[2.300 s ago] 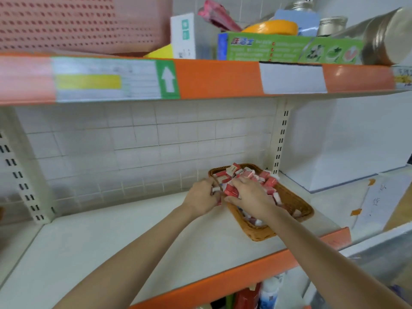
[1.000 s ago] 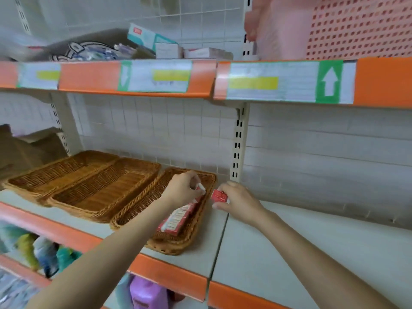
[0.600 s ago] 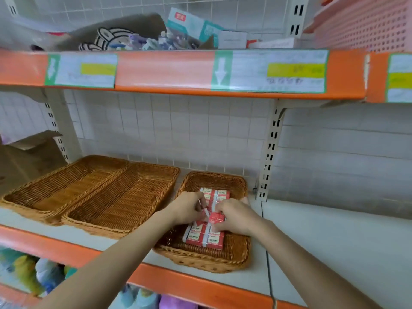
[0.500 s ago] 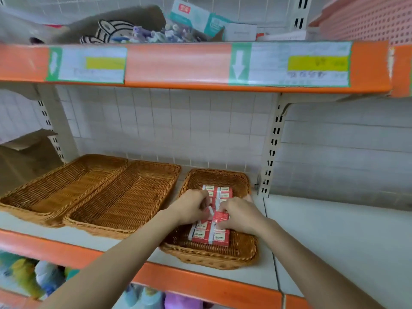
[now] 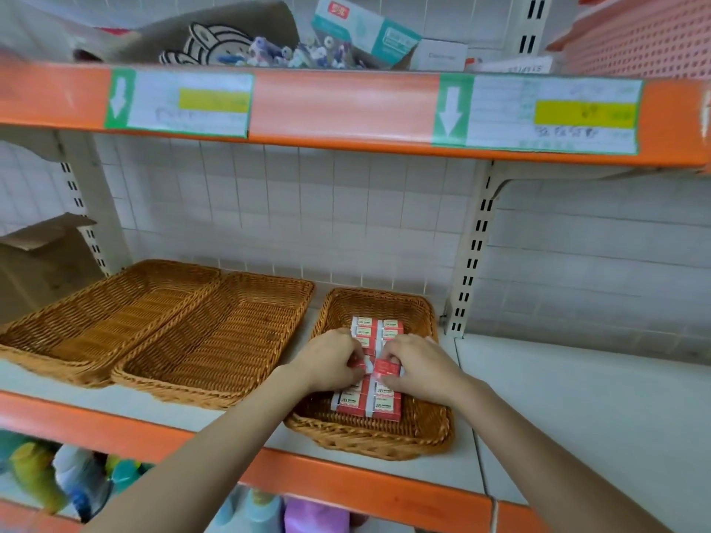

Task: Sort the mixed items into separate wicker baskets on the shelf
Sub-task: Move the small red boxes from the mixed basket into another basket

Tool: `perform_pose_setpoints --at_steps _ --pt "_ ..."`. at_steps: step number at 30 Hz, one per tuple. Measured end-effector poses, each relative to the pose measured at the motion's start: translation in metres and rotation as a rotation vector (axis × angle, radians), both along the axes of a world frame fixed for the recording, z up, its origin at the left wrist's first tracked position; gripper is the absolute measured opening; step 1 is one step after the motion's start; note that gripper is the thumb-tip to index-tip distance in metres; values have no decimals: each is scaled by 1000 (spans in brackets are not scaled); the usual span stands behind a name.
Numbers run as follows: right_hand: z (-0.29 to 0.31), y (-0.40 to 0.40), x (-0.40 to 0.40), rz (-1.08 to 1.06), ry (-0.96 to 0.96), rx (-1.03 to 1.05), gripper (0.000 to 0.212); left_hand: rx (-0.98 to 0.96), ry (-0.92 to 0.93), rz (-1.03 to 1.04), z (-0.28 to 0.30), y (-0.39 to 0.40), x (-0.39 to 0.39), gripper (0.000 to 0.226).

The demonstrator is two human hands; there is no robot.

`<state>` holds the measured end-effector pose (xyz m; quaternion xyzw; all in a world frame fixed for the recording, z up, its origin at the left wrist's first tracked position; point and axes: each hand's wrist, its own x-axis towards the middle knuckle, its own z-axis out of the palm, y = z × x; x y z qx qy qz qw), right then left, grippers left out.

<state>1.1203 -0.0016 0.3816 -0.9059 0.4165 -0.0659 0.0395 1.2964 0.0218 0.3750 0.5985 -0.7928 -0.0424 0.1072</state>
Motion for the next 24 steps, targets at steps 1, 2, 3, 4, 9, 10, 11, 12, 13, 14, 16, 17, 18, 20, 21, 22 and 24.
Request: perform_pose_setpoints --at_steps 1,2,3,4,9,10,11,12,13,14,16,17,18,20,21,22,24 --pt "1 1 -1 -3 -62 7 28 16 39 -7 1 0 1 32" --pt "1 1 -3 -6 -127 32 26 38 86 -16 3 0 1 30" --pt "2 2 -4 -9 -187 72 27 58 129 -25 5 1 2 29" --pt "2 2 -5 -6 -235 124 30 71 156 -33 6 2 2 28" --pt "5 1 -10 79 -221 217 22 47 141 -60 8 5 1 23" --pt "5 1 -11 88 -161 180 18 38 122 -58 8 5 1 23" --pt "6 1 -11 95 -90 119 16 24 88 -54 8 5 0 24" --pt "5 -1 -12 97 -10 49 15 11 52 -47 8 5 0 26" --pt "4 -2 -12 98 61 -12 15 9 23 -40 9 6 1 27" --pt "3 -2 -11 92 119 -48 18 25 -1 -37 9 7 1 28" --pt "0 -4 -11 80 179 -61 26 68 -50 -41 9 10 1 32" --pt "-1 -5 -10 77 191 -58 28 88 -74 -44 8 11 1 35" --pt "-1 -5 -10 74 199 -55 28 103 -96 -48 8 12 2 37" --pt "0 -6 -10 68 205 -47 27 114 -121 -49 9 12 2 37" --pt "0 -5 -11 68 203 -43 26 114 -123 -46 9 12 2 40" --pt "1 -5 -11 66 200 -39 25 116 -119 -41 9 11 1 45" --pt "2 -4 -11 65 192 -38 27 150 -101 -28 11 11 0 56"
